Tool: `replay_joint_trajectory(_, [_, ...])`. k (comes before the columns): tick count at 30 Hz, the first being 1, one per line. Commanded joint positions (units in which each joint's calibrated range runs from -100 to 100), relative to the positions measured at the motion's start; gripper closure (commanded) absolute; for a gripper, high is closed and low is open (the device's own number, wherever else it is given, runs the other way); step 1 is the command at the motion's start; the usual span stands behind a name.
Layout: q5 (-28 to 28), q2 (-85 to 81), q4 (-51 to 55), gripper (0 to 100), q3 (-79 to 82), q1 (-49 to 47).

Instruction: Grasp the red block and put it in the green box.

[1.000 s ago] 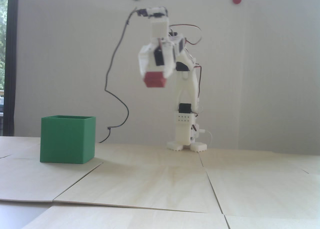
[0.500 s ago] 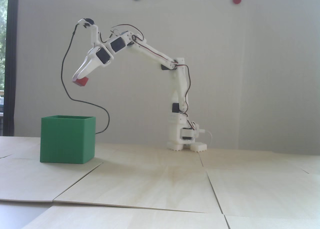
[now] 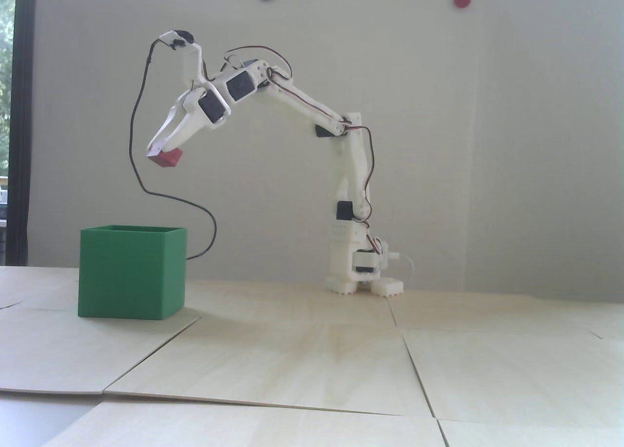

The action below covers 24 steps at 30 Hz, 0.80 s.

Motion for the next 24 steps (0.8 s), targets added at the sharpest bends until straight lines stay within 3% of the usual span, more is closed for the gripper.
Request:
replay_joint_trajectory(1, [-0.2, 0.9, -13.9, 98, -2.0, 0.1])
replay_joint_trajectory(18, [0.2, 2.1, -15.5, 97, 5.0, 1.1])
replay_joint_trajectory(24, [0.2, 2.1, -15.5, 91, 5.0, 0.1])
